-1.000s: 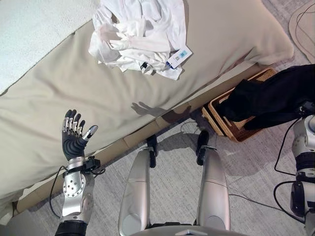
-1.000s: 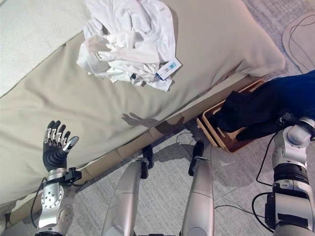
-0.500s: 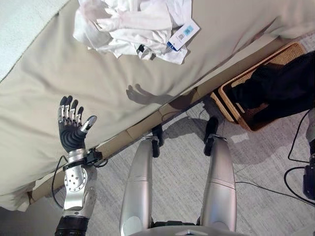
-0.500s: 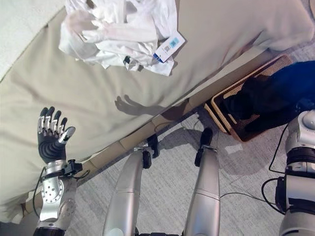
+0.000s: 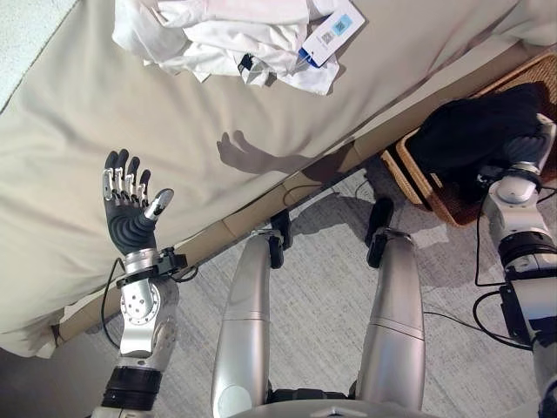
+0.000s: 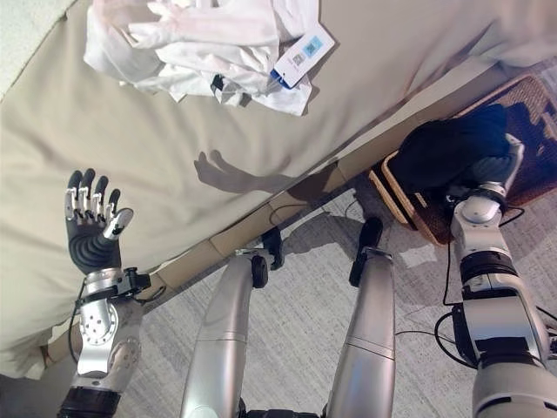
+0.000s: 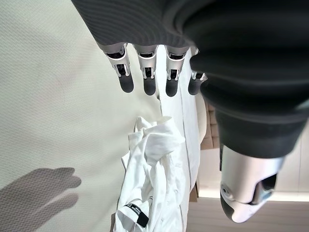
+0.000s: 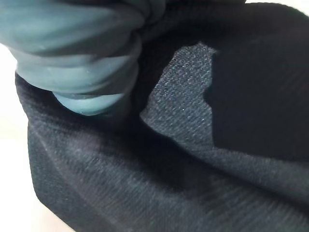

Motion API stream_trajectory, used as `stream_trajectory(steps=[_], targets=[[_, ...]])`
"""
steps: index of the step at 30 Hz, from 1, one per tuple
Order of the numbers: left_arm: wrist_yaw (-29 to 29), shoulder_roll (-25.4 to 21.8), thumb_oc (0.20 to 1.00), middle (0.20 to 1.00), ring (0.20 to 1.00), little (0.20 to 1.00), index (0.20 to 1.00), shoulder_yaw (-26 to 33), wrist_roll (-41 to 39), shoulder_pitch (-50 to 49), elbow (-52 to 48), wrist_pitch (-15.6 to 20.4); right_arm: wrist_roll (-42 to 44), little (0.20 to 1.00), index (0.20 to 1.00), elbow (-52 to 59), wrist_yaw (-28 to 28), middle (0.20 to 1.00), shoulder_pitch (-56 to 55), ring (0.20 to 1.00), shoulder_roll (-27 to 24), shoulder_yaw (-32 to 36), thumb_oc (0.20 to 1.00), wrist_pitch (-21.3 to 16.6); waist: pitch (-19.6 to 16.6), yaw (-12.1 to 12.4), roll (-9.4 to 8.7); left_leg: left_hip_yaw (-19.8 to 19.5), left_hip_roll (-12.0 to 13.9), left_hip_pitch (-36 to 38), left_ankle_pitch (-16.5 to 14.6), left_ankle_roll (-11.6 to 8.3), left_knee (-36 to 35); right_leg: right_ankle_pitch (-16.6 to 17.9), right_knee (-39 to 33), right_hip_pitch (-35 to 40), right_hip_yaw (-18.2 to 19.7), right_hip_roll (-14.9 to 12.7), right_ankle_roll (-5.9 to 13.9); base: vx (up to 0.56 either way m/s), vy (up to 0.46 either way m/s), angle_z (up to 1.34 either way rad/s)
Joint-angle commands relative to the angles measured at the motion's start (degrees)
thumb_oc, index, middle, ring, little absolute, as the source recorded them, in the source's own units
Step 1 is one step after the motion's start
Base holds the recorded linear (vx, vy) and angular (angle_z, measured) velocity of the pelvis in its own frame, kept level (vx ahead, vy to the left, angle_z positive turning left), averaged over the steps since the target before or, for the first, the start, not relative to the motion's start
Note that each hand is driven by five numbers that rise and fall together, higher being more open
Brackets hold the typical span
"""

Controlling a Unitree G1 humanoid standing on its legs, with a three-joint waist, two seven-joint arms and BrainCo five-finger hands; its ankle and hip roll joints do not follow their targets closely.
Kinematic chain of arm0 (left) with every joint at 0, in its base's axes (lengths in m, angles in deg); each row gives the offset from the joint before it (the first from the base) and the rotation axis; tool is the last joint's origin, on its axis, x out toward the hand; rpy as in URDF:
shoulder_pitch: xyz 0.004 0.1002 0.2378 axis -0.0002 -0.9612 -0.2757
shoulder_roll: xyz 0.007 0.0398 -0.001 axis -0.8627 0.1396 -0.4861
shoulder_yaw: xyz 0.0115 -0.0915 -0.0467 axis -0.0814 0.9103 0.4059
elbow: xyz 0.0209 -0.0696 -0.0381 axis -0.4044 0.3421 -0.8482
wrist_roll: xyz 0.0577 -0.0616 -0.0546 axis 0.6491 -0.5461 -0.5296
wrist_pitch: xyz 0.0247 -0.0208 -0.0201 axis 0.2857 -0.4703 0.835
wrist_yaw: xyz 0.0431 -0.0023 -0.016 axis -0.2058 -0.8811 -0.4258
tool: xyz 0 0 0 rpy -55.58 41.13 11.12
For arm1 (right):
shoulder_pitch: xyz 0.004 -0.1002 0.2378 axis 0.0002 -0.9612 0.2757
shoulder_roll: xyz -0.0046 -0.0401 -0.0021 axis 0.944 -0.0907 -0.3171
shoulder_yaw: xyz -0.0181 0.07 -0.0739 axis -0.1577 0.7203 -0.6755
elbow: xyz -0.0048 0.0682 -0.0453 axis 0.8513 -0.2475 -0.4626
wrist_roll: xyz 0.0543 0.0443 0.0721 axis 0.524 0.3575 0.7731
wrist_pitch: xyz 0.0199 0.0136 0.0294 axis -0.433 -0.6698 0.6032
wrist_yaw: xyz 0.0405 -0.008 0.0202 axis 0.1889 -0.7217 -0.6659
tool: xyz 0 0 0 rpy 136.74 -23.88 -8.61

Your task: Pick up clothes into the bucket

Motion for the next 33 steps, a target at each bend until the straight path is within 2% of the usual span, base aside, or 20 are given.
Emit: stream_trajectory(steps=[1,5,6,11,17,21,26,27,33], targets=[[-0.88,0.47,1.0,1.0,1.0,1.0,1.0,2.14,-1.64,-2.48,-4.67,4.64,-1.32,0.2,0.2,-4.38,-1.09,0.2,1.4,0.2,-2.19,-1.01,0.2,-0.06,-4.5,-0.43,1.73,-0.91,-0.51,-4.42,0.65,-0.69,0.41,2.8,-1.51,-1.8,0.82,-0.2,1.91,0.0,0.01,0.04],[-1.37,0.53,1.0,1.0,1.0,1.0,1.0,1.85,-2.5,-1.53,-4.98,4.31,-1.25,0.2,0.2,-10.32,-1.97,0.2,3.66,0.2,-2.27,-0.51,0.2,2.28,-4.31,-0.06,2.25,-0.76,-0.76,-5.76,0.4,-0.54,1.66,2.39,0.14,-3.51,1.34,-0.26,1.8,0.01,0.003,0.01],[-1.86,0.46,1.0,1.0,1.0,1.0,1.0,1.87,-2.06,-1.18,-5.37,4.04,0.94,0.2,0.2,-12.84,-3.09,0.2,4.05,0.2,-2.32,1.78,0.2,2.85,-4.37,0.03,2.63,-0.74,-1.0,-6.3,0.25,-0.51,2.07,2.27,0.67,-4.29,1.59,-0.36,1.7,0.02,0.004,0.07],[-2.01,0.21,1.0,1.0,1.0,1.0,1.0,2.23,-2.26,-1.19,-5.74,4.0,3.67,0.2,0.2,-13.62,-3.52,0.2,4.45,0.2,-3.34,3.57,0.2,2.68,-4.51,0.12,2.73,-0.58,-1.11,-7.31,0.13,-0.38,2.75,2.03,1.43,-5.58,2.04,-0.42,1.58,0.01,-0.001,0.02],[-1.68,-0.14,1.0,1.0,1.0,1.0,1.0,3.04,-3.69,-2.29,-7.04,4.07,7.13,0.2,0.2,-15.83,-4.85,0.2,6.08,0.2,-9.16,5.87,0.2,3.15,-5.06,0.17,2.87,-0.52,-1.38,-8.5,0.17,-0.31,2.95,1.99,1.98,-7.17,2.69,-0.54,1.63,0.0,0.0,0.0],[-0.96,-0.6,1.0,1.0,1.0,1.0,1.0,2.83,-4.97,-3.63,-7.95,3.95,6.37,0.2,0.2,-18.07,-5.4,0.2,7.78,0.2,-14.06,4.62,0.2,4.56,-5.69,0.25,2.73,-0.38,-1.31,-8.9,0.34,-0.41,2.74,2.04,2.02,-7.9,2.95,-0.73,1.73,0.0,0.0,0.0],[-0.75,-0.65,1.0,1.0,1.0,1.0,1.0,2.84,-5.76,-3.89,-8.04,3.53,6.0,0.2,0.2,-18.8,-6.05,0.2,7.55,0.2,-14.69,4.45,0.2,5.14,-6.44,-0.08,2.26,-0.14,-1.08,-8.86,0.59,-0.57,1.98,2.43,1.14,-7.67,2.47,-0.61,1.71,0.0,0.0,0.0],[-0.58,-0.53,1.0,1.0,1.0,1.0,1.0,2.9,-5.5,-3.71,-7.95,3.45,6.31,1.0,1.0,-17.52,-5.4,1.0,7.34,1.0,-13.42,4.07,1.0,4.42,-6.68,-0.36,1.94,-0.07,-0.85,-8.68,0.79,-0.58,1.34,2.62,0.38,-7.33,2.2,-0.45,1.7,0.0,0.0,0.0],[-0.32,-0.85,1.0,1.0,1.0,1.0,1.0,2.99,-4.39,-2.23,-7.16,3.84,5.85,1.0,1.0,-10.48,-3.18,1.0,5.65,1.0,-8.66,1.76,1.0,1.23,-7.49,-0.82,0.94,-0.13,-0.32,-6.98,1.93,-0.6,-2.22,3.87,-3.35,-5.43,1.06,-0.19,2.16,-0.01,-0.009,-0.04]])
